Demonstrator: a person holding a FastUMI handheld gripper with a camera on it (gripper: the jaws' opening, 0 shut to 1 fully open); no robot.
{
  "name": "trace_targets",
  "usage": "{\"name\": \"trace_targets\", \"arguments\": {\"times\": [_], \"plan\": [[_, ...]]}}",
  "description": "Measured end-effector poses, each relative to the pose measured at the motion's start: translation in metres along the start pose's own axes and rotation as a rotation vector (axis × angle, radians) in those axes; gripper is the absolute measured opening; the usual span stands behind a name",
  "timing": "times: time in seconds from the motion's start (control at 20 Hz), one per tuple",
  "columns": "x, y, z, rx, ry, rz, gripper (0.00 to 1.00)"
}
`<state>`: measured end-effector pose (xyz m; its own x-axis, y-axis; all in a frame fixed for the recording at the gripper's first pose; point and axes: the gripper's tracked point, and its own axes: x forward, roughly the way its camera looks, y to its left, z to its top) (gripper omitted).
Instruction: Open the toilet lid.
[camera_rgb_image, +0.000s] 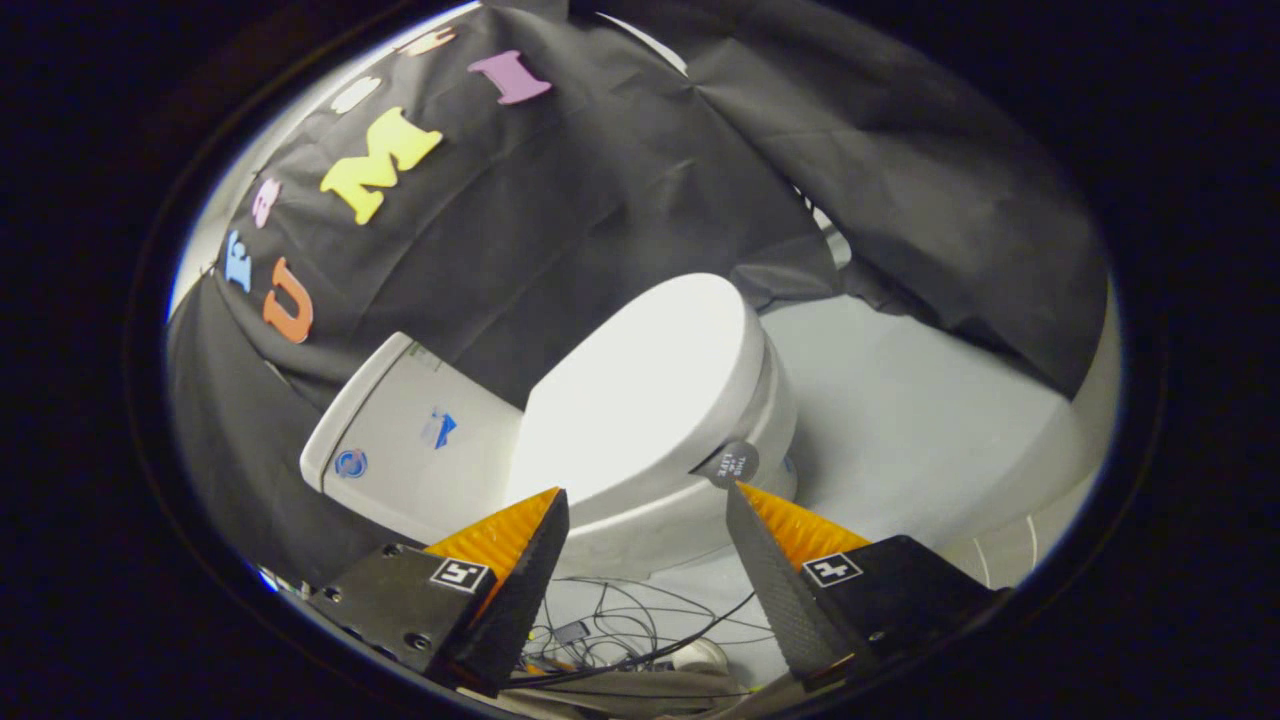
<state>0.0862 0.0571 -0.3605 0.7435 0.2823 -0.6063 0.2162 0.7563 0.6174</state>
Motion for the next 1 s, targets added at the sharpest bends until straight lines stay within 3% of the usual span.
{"name": "trace_targets", "arguments": {"times": [0.4, 0.9, 1.0], "plan": [[0.054, -0.038, 0.0, 0.211, 0.051, 0.009, 0.92], [0.102, -0.058, 0.002, 0.269, 0.086, -0.014, 0.71], [0.11, -0.057, 0.005, 0.323, 0.094, 0.003, 0.61]]}}
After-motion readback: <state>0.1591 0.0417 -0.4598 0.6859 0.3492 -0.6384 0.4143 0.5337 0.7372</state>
